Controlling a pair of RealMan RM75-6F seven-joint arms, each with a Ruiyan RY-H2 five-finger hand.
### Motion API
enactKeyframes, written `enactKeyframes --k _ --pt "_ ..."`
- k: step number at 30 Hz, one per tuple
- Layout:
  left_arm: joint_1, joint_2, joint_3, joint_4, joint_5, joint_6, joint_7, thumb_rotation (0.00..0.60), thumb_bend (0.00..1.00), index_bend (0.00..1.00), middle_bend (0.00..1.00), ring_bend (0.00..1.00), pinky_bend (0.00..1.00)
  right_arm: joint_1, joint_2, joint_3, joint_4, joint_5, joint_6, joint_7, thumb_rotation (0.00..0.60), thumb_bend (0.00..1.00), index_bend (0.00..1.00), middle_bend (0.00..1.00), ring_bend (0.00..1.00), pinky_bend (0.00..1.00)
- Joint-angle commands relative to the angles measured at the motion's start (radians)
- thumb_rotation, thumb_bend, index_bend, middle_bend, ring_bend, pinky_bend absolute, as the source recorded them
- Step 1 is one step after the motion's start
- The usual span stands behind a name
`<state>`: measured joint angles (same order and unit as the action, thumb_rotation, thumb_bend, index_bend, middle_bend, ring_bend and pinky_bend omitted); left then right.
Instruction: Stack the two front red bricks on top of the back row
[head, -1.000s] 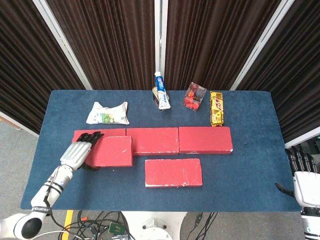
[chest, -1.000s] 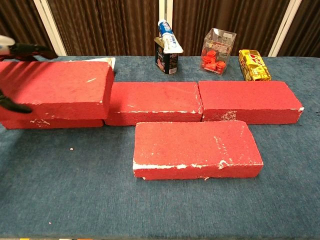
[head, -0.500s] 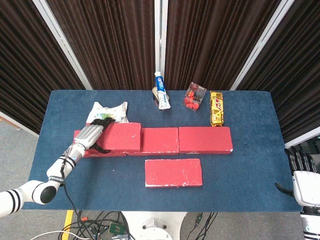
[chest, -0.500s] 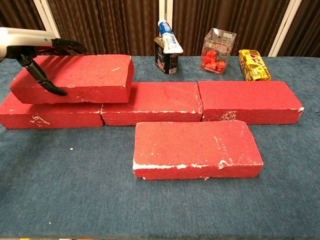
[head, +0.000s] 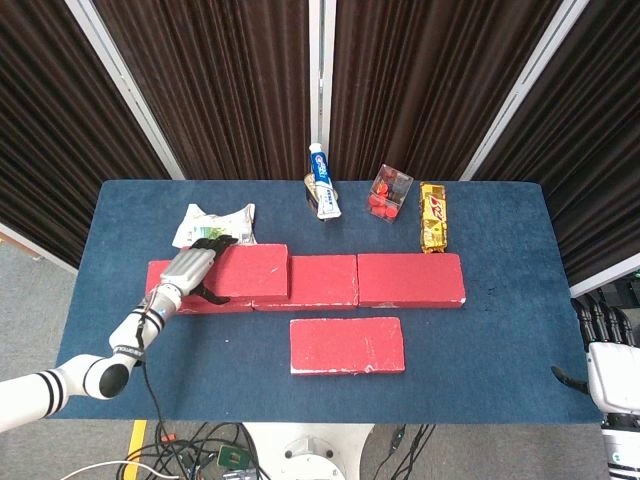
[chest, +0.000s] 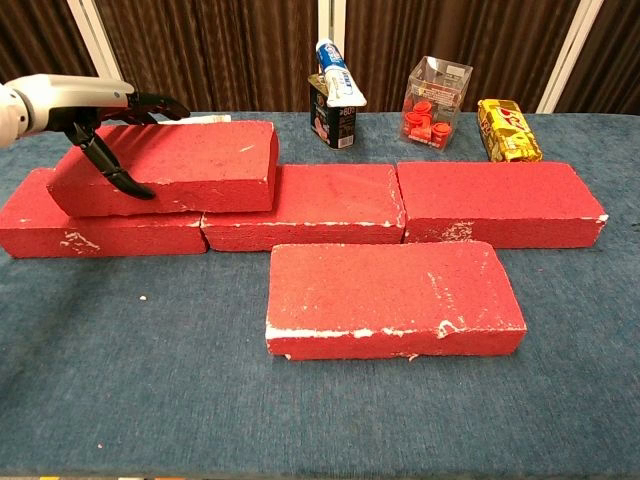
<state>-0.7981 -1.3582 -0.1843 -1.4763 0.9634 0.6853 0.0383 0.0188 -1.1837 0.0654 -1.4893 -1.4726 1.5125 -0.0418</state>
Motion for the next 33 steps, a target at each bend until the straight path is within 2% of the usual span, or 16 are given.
enactKeyframes --k 1,9,17,22,33 --pt "-0.007 -0.004 0.008 0.002 -0.007 0.003 0.016 0.6 0.24 0.0 0.01 0.16 0.0 0.0 -0.001 0.0 0.002 0.001 -0.001 0.001 0.6 0.0 0.0 0.0 0.0 0.0" --pt "-0.024 -0.001 0.023 -0.007 -0.043 0.0 0.051 0.6 0.24 0.0 0.01 0.16 0.0 -0.001 -0.002 0.0 0.006 0.001 0.001 0.002 0.6 0.0 0.0 0.0 0.0 0.0" --pt "-0.05 0.027 0.04 -0.081 -0.162 0.053 0.157 0.6 0.24 0.0 0.01 0.16 0.0 -0.001 -0.007 -0.002 0.014 0.0 -0.002 0.007 0.6 0.0 0.0 0.0 0.0 0.0" --pt "-0.061 0.024 0.049 -0.094 -0.208 0.061 0.181 0.6 0.24 0.0 0.01 0.16 0.0 -0.003 -0.008 -0.002 0.018 0.0 -0.001 0.01 0.6 0.0 0.0 0.0 0.0 0.0" --pt "-0.069 0.007 0.057 -0.09 -0.226 0.065 0.181 0.6 0.24 0.0 0.01 0.16 0.0 -0.001 -0.012 -0.001 0.027 0.008 -0.012 0.018 0.6 0.0 0.0 0.0 0.0 0.0"
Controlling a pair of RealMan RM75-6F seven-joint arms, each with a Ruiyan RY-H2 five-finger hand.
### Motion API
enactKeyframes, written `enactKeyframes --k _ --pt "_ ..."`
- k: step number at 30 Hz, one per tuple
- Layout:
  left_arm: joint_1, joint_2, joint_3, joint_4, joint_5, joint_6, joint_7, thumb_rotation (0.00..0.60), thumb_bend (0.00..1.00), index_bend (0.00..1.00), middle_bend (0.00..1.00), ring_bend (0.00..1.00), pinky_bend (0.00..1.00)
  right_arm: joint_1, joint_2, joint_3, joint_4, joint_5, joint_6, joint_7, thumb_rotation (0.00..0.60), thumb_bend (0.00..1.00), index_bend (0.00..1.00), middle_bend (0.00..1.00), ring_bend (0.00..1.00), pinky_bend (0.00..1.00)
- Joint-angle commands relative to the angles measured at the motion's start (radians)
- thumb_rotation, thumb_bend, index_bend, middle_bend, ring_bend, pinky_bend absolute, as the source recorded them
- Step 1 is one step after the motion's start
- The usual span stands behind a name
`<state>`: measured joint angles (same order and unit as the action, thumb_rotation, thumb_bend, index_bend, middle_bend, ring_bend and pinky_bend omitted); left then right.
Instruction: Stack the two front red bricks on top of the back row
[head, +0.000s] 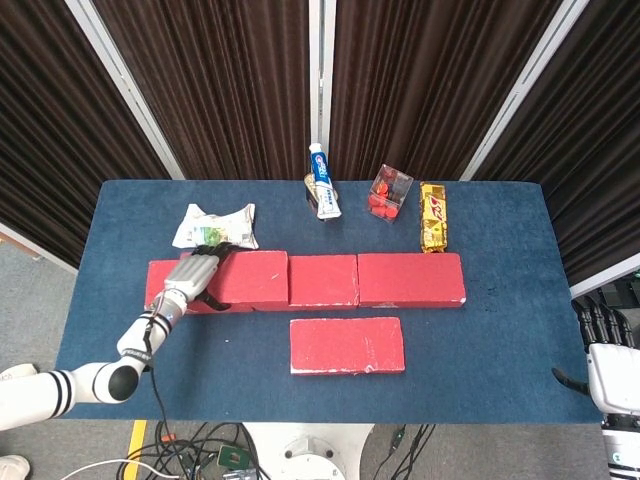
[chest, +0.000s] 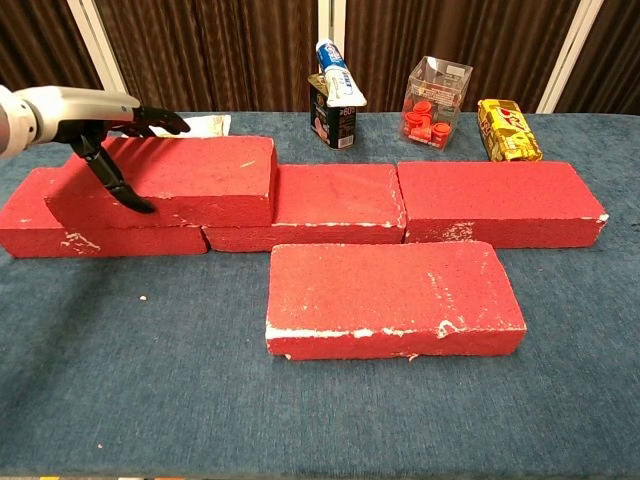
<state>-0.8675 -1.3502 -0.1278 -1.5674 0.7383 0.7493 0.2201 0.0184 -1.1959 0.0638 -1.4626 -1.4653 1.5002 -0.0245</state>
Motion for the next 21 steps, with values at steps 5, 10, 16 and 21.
enactKeyframes --k 5,10,16,21 --pt "0.001 -0.003 -0.001 0.004 -0.009 0.006 -0.008 0.6 0.24 0.0 0.01 0.16 0.0 -0.001 0.0 0.0 0.003 0.001 0.0 0.004 0.6 0.0 0.0 0.0 0.0 0.0" --pt "-0.002 -0.003 0.003 0.001 -0.01 0.0 -0.008 0.6 0.24 0.0 0.01 0.16 0.0 0.001 -0.002 -0.001 0.003 0.0 -0.003 0.002 0.6 0.0 0.0 0.0 0.0 0.0" --pt "-0.003 -0.008 0.006 0.012 0.003 0.002 -0.01 0.6 0.24 0.0 0.01 0.16 0.0 0.0 -0.002 0.0 0.003 0.002 -0.002 0.002 0.6 0.0 0.0 0.0 0.0 0.0" --pt "-0.004 -0.003 0.005 0.014 0.028 -0.004 -0.016 0.6 0.24 0.0 0.01 0.16 0.0 0.001 -0.003 0.0 0.005 0.003 -0.004 0.005 0.6 0.0 0.0 0.0 0.0 0.0"
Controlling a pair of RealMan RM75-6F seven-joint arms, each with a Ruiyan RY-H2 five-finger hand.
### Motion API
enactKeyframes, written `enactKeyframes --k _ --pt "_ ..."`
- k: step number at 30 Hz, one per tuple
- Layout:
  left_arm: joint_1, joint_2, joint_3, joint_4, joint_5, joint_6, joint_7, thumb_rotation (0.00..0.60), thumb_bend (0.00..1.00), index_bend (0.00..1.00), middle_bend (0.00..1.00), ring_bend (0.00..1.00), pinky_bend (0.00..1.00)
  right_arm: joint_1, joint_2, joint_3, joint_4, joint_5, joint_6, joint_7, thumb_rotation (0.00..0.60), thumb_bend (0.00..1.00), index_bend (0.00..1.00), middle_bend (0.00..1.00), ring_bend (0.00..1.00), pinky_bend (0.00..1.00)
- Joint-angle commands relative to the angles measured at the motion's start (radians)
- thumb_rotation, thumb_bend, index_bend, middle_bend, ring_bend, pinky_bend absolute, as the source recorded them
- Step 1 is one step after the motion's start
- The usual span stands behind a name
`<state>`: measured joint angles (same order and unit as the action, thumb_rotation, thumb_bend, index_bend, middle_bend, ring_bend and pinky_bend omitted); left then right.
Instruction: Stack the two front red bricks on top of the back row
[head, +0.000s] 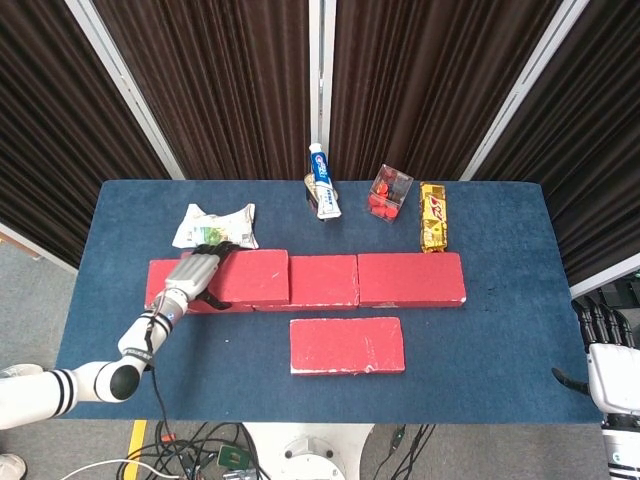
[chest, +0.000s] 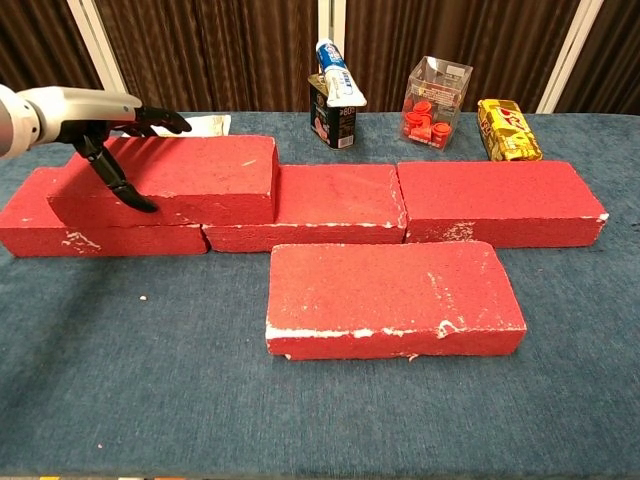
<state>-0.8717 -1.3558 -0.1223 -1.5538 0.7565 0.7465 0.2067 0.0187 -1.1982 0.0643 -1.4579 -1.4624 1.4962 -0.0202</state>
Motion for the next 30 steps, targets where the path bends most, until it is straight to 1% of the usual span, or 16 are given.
enactKeyframes --k 1,15,23,30 --pt "0.0 0.004 -0.001 -0.001 0.014 -0.001 -0.005 0.6 0.24 0.0 0.01 0.16 0.0 0.0 -0.001 0.0 0.0 0.0 -0.001 0.001 0.6 0.0 0.0 0.0 0.0 0.0" --pt "-0.002 0.005 -0.003 0.008 0.02 -0.019 -0.028 0.6 0.24 0.0 0.01 0.16 0.0 0.0 -0.001 0.0 0.003 0.001 -0.002 0.002 0.6 0.0 0.0 0.0 0.0 0.0" --pt "-0.005 -0.002 0.001 0.012 0.018 -0.012 -0.022 0.6 0.24 0.0 0.01 0.16 0.0 -0.001 -0.002 0.0 0.006 0.002 -0.001 0.004 0.6 0.0 0.0 0.0 0.0 0.0" --pt "-0.007 -0.007 0.006 0.021 0.0 -0.025 -0.025 0.6 0.23 0.0 0.01 0.12 0.0 -0.002 -0.005 0.0 0.011 0.005 -0.002 0.005 0.6 0.0 0.0 0.0 0.0 0.0"
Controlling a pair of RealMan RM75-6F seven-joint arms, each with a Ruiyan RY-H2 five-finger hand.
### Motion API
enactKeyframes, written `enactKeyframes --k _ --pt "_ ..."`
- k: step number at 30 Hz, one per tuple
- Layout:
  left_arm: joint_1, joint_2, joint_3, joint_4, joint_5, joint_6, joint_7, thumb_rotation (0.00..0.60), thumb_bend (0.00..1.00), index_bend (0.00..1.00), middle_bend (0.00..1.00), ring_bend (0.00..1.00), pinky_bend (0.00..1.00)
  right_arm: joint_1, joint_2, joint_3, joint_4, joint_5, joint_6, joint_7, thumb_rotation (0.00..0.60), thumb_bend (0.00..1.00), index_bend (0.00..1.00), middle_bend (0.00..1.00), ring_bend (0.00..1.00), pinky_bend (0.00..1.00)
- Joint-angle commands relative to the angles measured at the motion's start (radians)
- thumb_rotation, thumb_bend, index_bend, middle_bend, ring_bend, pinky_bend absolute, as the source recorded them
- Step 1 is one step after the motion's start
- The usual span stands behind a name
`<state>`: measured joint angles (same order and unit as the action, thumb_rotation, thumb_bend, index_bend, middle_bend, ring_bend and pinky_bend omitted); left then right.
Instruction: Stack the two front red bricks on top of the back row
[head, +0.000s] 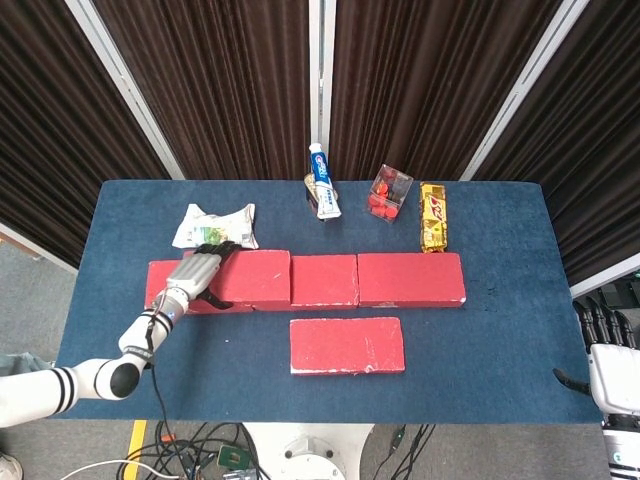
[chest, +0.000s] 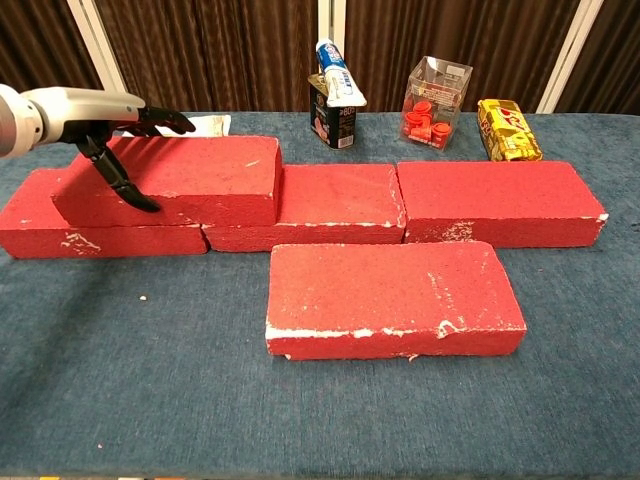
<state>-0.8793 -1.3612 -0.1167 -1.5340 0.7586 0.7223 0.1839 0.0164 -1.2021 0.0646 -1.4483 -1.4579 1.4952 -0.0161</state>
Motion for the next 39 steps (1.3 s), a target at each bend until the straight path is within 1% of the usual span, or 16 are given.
enactKeyframes --k 1,6,8,13,23,29,32,36,38,39 --pt "0.0 -0.002 0.0 0.002 -0.002 -0.002 -0.004 0.6 0.23 0.0 0.01 0.11 0.0 0.0 -0.002 0.0 0.004 0.002 -0.002 0.002 0.6 0.0 0.0 0.0 0.0 0.0" --pt "0.003 0.0 -0.005 -0.001 0.004 -0.001 -0.016 0.6 0.17 0.0 0.0 0.01 0.0 0.001 -0.004 0.003 0.01 0.002 -0.001 0.007 0.6 0.0 0.0 0.0 0.0 0.0" --pt "0.003 0.004 -0.006 -0.005 0.009 -0.009 -0.024 0.6 0.16 0.0 0.0 0.0 0.0 0.001 -0.005 0.003 0.011 0.003 -0.001 0.006 0.6 0.0 0.0 0.0 0.0 0.0" --pt "0.002 0.009 -0.008 -0.005 0.019 -0.029 -0.042 0.6 0.06 0.0 0.0 0.0 0.0 0.0 -0.008 0.003 0.015 0.006 -0.003 0.005 0.6 0.0 0.0 0.0 0.0 0.0" --pt "0.011 0.013 -0.012 -0.008 0.051 -0.017 -0.063 0.6 0.05 0.0 0.0 0.0 0.0 -0.001 -0.008 0.003 0.017 0.006 -0.001 0.006 0.6 0.0 0.0 0.0 0.0 0.0" --pt "0.024 0.035 -0.02 -0.038 0.084 0.004 -0.079 0.6 0.05 0.0 0.0 0.0 0.0 -0.001 -0.004 0.001 0.01 -0.001 0.001 0.005 0.6 0.0 0.0 0.0 0.0 0.0" --pt "0.038 0.053 -0.026 -0.056 0.103 0.024 -0.092 0.6 0.05 0.0 0.0 0.0 0.0 -0.001 -0.001 -0.002 0.004 -0.006 0.002 0.003 0.6 0.0 0.0 0.0 0.0 0.0" --pt "0.084 0.1 -0.036 -0.098 0.155 0.088 -0.132 0.6 0.04 0.0 0.0 0.0 0.0 0.002 0.004 -0.007 -0.009 -0.021 0.004 -0.008 0.6 0.0 0.0 0.0 0.0 0.0" --pt "0.128 0.136 -0.037 -0.132 0.212 0.149 -0.163 0.6 0.04 0.0 0.0 0.0 0.0 0.006 0.008 -0.01 -0.019 -0.031 0.003 -0.019 0.6 0.0 0.0 0.0 0.0 0.0" --pt "0.159 0.154 -0.033 -0.146 0.262 0.196 -0.183 0.6 0.04 0.0 0.0 0.0 0.0 0.01 0.01 -0.012 -0.026 -0.04 0.003 -0.031 0.6 0.0 0.0 0.0 0.0 0.0"
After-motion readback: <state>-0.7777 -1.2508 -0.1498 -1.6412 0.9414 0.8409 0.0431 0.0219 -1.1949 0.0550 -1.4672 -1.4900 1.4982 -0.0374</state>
